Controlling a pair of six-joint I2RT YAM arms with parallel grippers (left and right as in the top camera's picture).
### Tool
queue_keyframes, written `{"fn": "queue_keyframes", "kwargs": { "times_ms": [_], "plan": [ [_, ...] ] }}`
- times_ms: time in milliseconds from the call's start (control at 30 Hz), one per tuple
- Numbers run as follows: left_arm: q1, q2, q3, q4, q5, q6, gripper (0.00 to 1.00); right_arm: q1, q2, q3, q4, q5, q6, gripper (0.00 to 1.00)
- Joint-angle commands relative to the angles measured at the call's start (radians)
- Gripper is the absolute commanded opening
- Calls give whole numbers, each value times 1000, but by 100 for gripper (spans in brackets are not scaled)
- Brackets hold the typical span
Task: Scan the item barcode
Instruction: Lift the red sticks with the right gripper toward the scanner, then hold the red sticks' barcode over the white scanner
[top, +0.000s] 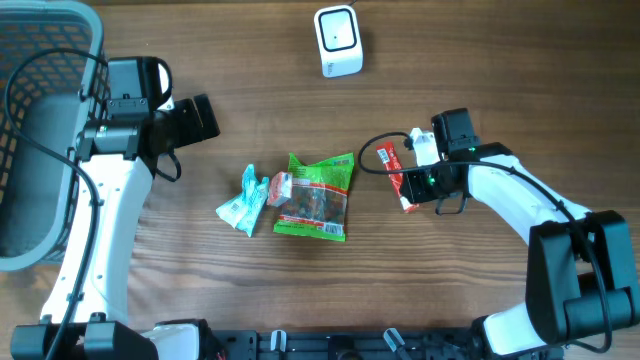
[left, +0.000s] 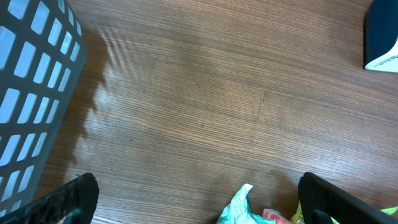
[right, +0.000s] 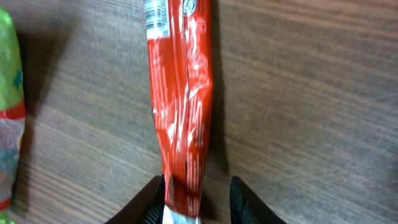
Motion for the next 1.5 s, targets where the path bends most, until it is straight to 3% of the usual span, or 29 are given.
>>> {"fn": "queue_keyframes", "kwargs": {
  "times_ms": [0,567,700,800,1000,1133,1300,1467],
  "plan": [
    [3,-7,18,3,-6,13,100,2,14,-4,6,10,34,33],
    [3,-7,18,3,-6,13,100,2,15,-41,-4,10,53,22],
    [3,-7,18,3,-6,13,100,2,15,-99,55,10,56,15],
    [3,-7,18,3,-6,13,100,2,14,-103,72,10,53,4],
    [3,-7,18,3,-6,13,100,2,-38,24,-27,36,56,4],
    [3,-7,18,3,-6,13,100,7,-133,107,-90,153,56,4],
    [3,-7,18,3,-6,13,100,7,-220,117,-12,140,135,4],
    [3,-7,18,3,-6,13,100,9,-232,128,33,136,101,4]
  ]
}}
